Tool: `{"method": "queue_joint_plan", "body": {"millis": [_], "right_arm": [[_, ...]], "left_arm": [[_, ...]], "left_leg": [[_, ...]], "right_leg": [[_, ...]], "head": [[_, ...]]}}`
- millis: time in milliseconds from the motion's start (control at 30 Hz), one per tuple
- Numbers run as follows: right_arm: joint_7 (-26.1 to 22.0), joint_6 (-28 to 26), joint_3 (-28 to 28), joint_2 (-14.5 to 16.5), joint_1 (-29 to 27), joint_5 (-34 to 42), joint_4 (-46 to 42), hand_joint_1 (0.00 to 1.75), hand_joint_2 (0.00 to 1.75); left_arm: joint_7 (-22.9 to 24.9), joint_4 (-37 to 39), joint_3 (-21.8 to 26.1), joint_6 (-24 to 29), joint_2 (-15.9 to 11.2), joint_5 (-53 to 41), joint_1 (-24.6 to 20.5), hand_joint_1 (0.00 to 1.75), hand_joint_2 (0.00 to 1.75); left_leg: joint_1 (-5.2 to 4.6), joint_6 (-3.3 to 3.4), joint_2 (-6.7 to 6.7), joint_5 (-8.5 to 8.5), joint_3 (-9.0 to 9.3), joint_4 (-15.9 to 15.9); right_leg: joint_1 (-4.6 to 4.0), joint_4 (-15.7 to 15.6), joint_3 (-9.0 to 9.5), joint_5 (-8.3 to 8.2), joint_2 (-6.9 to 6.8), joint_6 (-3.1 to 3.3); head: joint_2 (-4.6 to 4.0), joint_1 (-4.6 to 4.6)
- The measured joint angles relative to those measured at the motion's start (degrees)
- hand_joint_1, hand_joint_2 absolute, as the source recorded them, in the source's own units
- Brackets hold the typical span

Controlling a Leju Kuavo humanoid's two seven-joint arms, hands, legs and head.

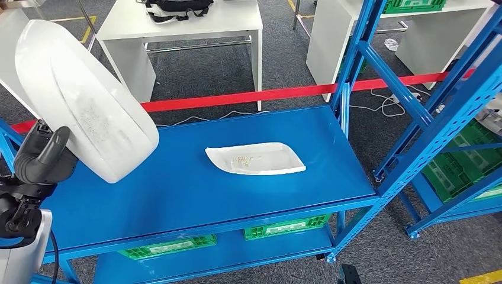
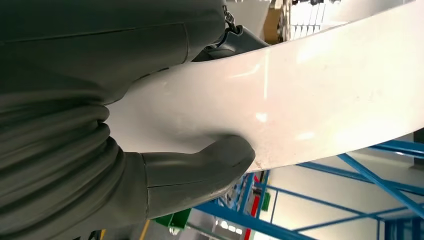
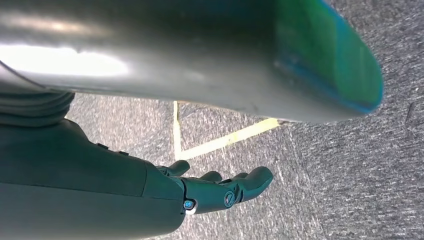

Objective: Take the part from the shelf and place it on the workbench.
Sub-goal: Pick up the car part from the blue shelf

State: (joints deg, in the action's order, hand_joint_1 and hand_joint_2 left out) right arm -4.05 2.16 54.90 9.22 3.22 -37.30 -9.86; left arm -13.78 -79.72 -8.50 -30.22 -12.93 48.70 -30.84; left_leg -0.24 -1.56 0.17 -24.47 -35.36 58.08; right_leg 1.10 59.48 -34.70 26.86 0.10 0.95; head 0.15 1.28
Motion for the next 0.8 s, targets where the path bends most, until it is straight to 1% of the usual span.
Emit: {"method": "queue_joint_plan", "body": {"millis": [100, 200, 267, 300, 333, 367, 400, 433, 467, 500, 533, 567, 600, 633, 667, 700, 767, 800], "right_arm": [[-0.2, -0.2, 0.9, 0.3, 0.0, 0.8, 0.0, 0.00, 0.00], [-0.2, -0.4, 1.5, 0.7, 0.0, 1.0, 0.0, 0.00, 0.00], [-0.2, -0.4, 1.8, 0.9, 0.0, 1.1, 0.0, 0.00, 0.00], [-0.2, -0.4, 1.9, 0.9, 0.0, 1.1, 0.0, 0.00, 0.00], [-0.2, -0.4, 2.0, 0.9, 0.0, 1.1, 0.0, 0.00, 0.00], [-0.2, -0.5, 2.1, 1.0, 0.0, 1.1, 0.0, 0.00, 0.00], [-0.2, -0.5, 2.1, 1.0, 0.0, 1.1, 0.0, 0.00, 0.00], [-0.2, -0.5, 2.2, 1.0, 0.0, 1.2, 0.0, 0.00, 0.00], [-0.2, -0.5, 2.2, 1.0, -0.1, 1.2, 0.0, 0.00, 0.00], [-0.2, -0.5, 2.3, 1.0, -0.1, 1.2, 0.0, 0.00, 0.00], [-0.2, -0.5, 2.4, 1.0, -0.1, 1.2, 0.0, 0.00, 0.00], [-0.2, -0.5, 2.4, 1.0, -0.1, 1.2, 0.0, 0.00, 0.00], [-0.2, -0.6, 2.5, 1.0, -0.1, 1.2, 0.0, 0.00, 0.00], [-0.1, -0.6, 2.5, 1.0, -0.1, 1.2, 0.0, 0.00, 0.00], [-0.1, -0.6, 2.5, 1.0, 0.0, 1.1, 0.0, 0.00, 0.00], [0.0, -0.6, 2.5, 1.0, 0.0, 1.0, 0.0, 0.00, 0.00], [0.0, -0.7, 2.5, 1.0, 0.0, 0.8, 0.0, 0.00, 0.00], [0.0, -0.7, 2.5, 1.1, 0.0, 0.7, 0.0, 0.00, 0.00]], "left_arm": [[1.2, 0.6, -0.3, -1.8, 0.4, 1.5, -0.2, 1.75, 1.75], [1.6, 1.3, -0.7, -2.3, 0.7, 1.9, -0.2, 1.75, 1.75], [1.6, 1.7, -0.9, -2.5, 0.7, 2.0, -0.3, 1.75, 1.75], [1.6, 1.8, -1.0, -2.7, 0.8, 2.1, -0.3, 1.75, 1.75], [1.6, 1.8, -1.0, -2.8, 0.9, 2.1, -0.3, 1.75, 1.75], [1.6, 1.9, -1.1, -2.8, 1.0, 2.2, -0.4, 1.75, 1.75], [1.6, 2.0, -1.1, -2.8, 1.1, 2.2, -0.5, 1.75, 1.75], [1.6, 2.1, -1.1, -2.8, 1.1, 2.2, -0.5, 1.75, 1.75], [1.6, 2.3, -1.1, -2.8, 1.2, 2.3, -0.5, 1.75, 1.75], [1.6, 2.4, -1.2, -2.8, 1.3, 2.3, -0.5, 1.75, 1.75], [1.6, 2.6, -1.2, -2.8, 1.4, 2.3, -0.4, 1.75, 1.75], [1.6, 2.7, -1.2, -2.8, 1.5, 2.3, -0.4, 1.75, 1.75], [1.7, 2.8, -1.3, -2.9, 1.5, 2.4, -0.4, 1.75, 1.75], [1.7, 2.8, -1.3, -2.9, 1.6, 2.4, -0.4, 1.75, 1.75], [1.7, 2.7, -1.3, -3.0, 1.6, 2.2, -0.3, 1.75, 1.75], [1.5, 2.7, -1.3, -3.1, 1.6, 2.0, -0.2, 1.75, 1.75], [1.1, 2.4, -1.4, -3.5, 1.5, 1.5, 0.0, 1.75, 1.75], [0.8, 2.4, -1.5, -3.7, 1.4, 1.4, 0.1, 1.75, 1.75]], "left_leg": [[-0.09, 0.25, 0.01, -0.11, -0.11, 0.2], [-0.21, 0.63, 0.01, -0.25, -0.29, 0.5], [-0.31, 1.05, 0.01, -0.19, -0.31, 0.4], [-0.18, 1.32, 0.08, 0.07, -0.17, 0.0], [-0.02, 1.65, 0.14, 0.41, -0.01, -0.5], [0.18, 1.96, 0.22, 0.77, 0.11, -1.0], [0.34, 2.17, 0.31, 1.04, 0.10, -1.4], [0.35, 2.32, 0.33, 1.15, -0.06, -1.4], [0.35, 2.33, 0.35, 1.20, -0.30, -1.3], [0.35, 2.29, 0.37, 1.30, -0.57, -1.1], [0.37, 2.21, 0.39, 1.41, -0.88, -0.9], [0.43, 2.09, 0.40, 1.54, -1.21, -0.6], [0.53, 1.92, 0.41, 1.68, -1.59, -0.3], [0.58, 1.66, 0.39, 1.78, -1.94, 0.1], [0.59, 1.33, 0.33, 1.87, -2.24, 0.4], [0.54, 0.95, 0.26, 1.98, -2.45, 0.7], [0.40, 0.09, 0.14, 2.38, -2.66, 0.7], [0.41, -0.33, 0.12, 2.68, -2.83, 0.6]], "right_leg": [[0.10, 0.0, -0.02, -0.07, 0.00, -0.20], [0.22, -0.1, -0.03, -0.10, 0.00, -0.52], [0.30, -0.3, 0.07, -0.19, -0.01, -0.92], [0.35, -0.3, 0.14, -0.13, -0.01, -1.14], [0.30, 0.2, -0.02, 0.42, 0.00, -1.31], [0.22, 1.6, -0.58, 1.65, 0.01, -1.44], [0.19, 4.3, -1.68, 3.58, 0.03, -1.52], [0.11, 8.0, -3.23, 5.89, 0.04, -1.59], [0.11, 11.8, -4.77, 7.87, 0.04, -1.68], [0.12, 14.6, -5.81, 8.99, 0.04, -1.76], [0.14, 15.4, -5.87, 9.01, 0.03, -1.80], [0.18, 13.8, -4.71, 7.99, 0.02, -1.83], [0.27, 10.0, -2.38, 6.39, -0.02, -1.86], [0.29, 6.2, -0.08, 5.16, -0.06, -1.78], [0.21, 3.2, 1.59, 3.87, -0.01, -1.57], [0.13, 1.4, 2.49, 3.30, 0.04, -1.22], [-0.03, 1.2, 2.05, 2.72, 0.22, -0.21], [0.03, 1.1, 1.78, 2.60, 0.19, 0.32]], "head": [[-0.01, 0.00], [0.00, 0.01], [0.00, 0.01], [0.00, 0.01], [0.00, 0.04], [0.00, 0.14], [0.00, 0.25], [0.00, 0.35], [0.00, 0.43], [0.00, 0.46], [0.00, 0.47], [0.00, 0.49], [0.00, 0.52], [0.00, 0.55], [0.00, 0.58], [0.00, 0.61], [0.00, 0.48], [0.00, 0.40]]}}
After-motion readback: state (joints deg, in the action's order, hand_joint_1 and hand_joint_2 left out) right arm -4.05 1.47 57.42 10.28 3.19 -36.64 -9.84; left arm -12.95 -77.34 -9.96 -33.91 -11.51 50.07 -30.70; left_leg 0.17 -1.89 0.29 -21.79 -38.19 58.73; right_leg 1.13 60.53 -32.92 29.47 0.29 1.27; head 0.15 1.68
